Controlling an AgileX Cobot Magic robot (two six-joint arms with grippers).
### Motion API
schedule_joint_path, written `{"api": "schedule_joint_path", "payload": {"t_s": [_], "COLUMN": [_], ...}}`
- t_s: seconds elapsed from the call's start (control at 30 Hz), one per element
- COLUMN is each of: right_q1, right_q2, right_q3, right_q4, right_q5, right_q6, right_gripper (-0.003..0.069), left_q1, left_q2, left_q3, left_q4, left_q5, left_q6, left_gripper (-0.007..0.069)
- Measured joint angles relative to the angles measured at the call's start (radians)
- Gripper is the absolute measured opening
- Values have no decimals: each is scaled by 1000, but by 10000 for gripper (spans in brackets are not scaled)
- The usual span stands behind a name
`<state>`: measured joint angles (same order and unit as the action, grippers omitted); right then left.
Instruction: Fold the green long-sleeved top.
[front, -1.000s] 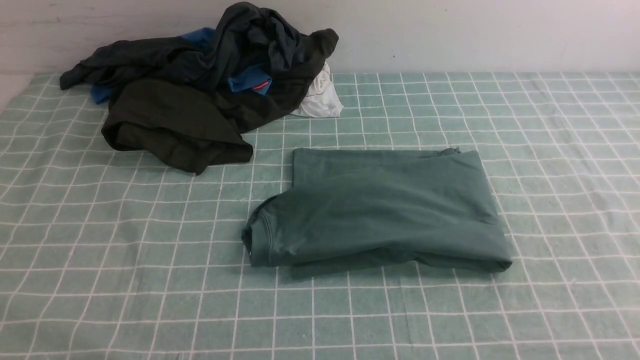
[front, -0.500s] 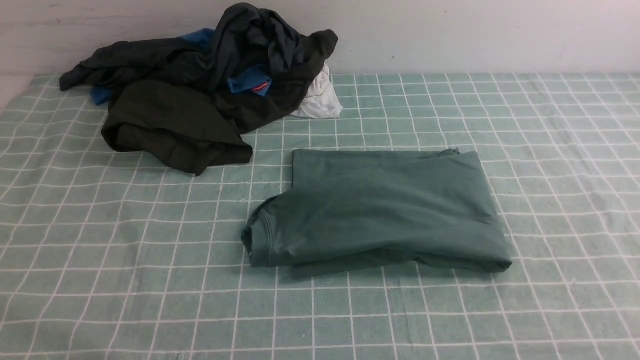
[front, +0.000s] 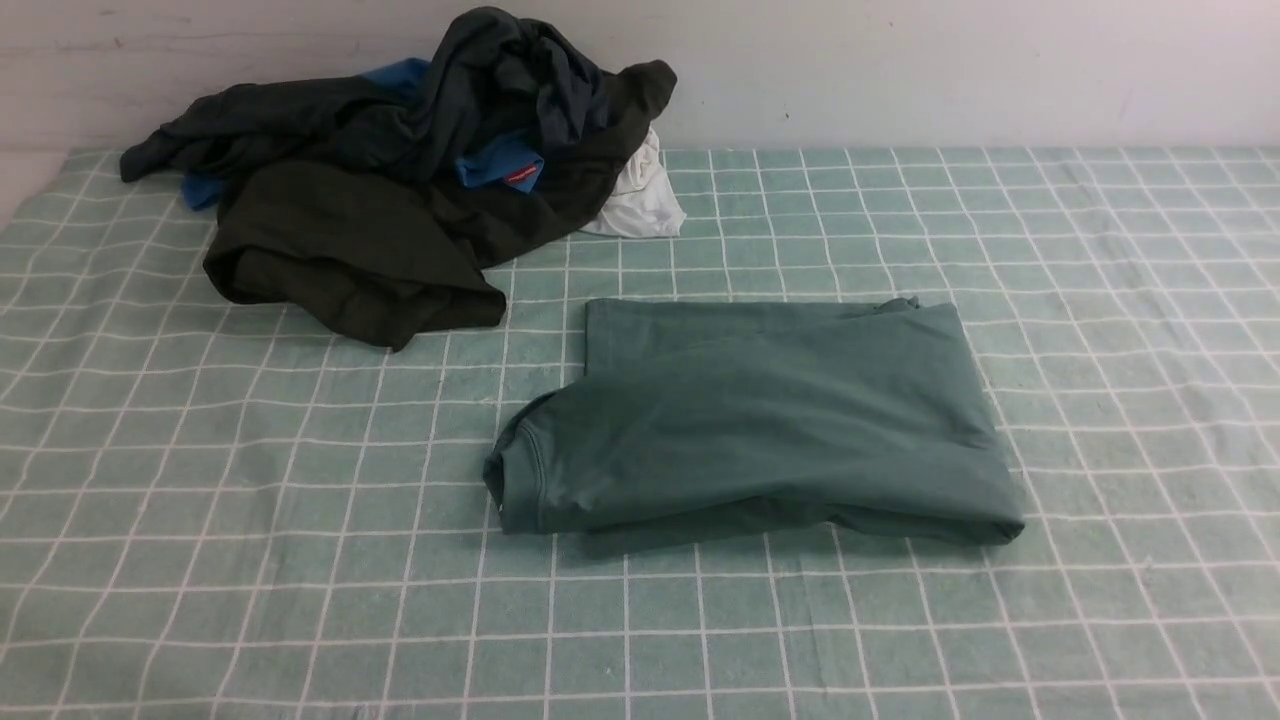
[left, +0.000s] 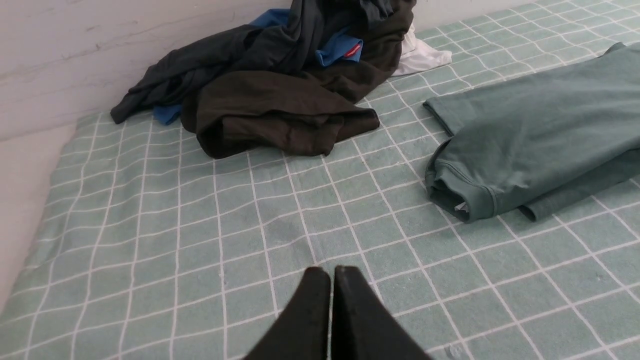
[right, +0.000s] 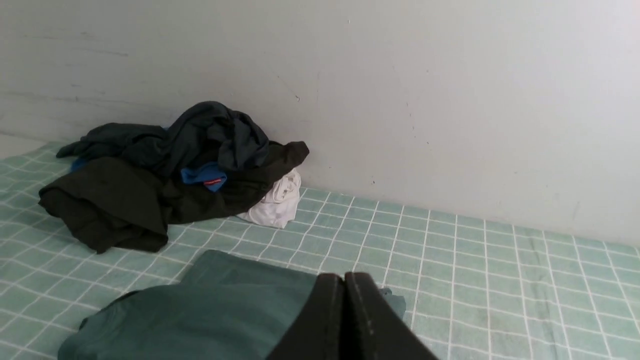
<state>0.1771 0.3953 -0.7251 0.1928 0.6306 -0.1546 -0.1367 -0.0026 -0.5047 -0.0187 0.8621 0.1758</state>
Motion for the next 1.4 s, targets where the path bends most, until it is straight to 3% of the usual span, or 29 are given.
{"api": "schedule_joint_path", "payload": {"t_s": [0.23, 0.43, 0.63, 0.83, 1.4], "right_q1": [0, -13, -168, -250, -217], "right_q2": [-20, -137, -327, -405, -406], "right_q3": [42, 276, 658, 751, 749], "right_q4": [-9, -103, -158, -198, -239], "right_q5": [-13, -241, -444, -345, -276], "right_q6": [2, 8, 147, 253, 262], "right_gripper": [-13, -13, -13, -13, -13], "left_q1": [0, 0, 0, 0, 0], "left_q2": [0, 0, 0, 1, 1], "left_q3": [0, 0, 0, 1, 2], "left_q4": [-1, -4, -4, -4, -5], "left_q5": [0, 0, 0, 0, 0], "left_q6": [0, 0, 0, 0, 0], "left_gripper": [-3, -3, -3, -3, -3]}}
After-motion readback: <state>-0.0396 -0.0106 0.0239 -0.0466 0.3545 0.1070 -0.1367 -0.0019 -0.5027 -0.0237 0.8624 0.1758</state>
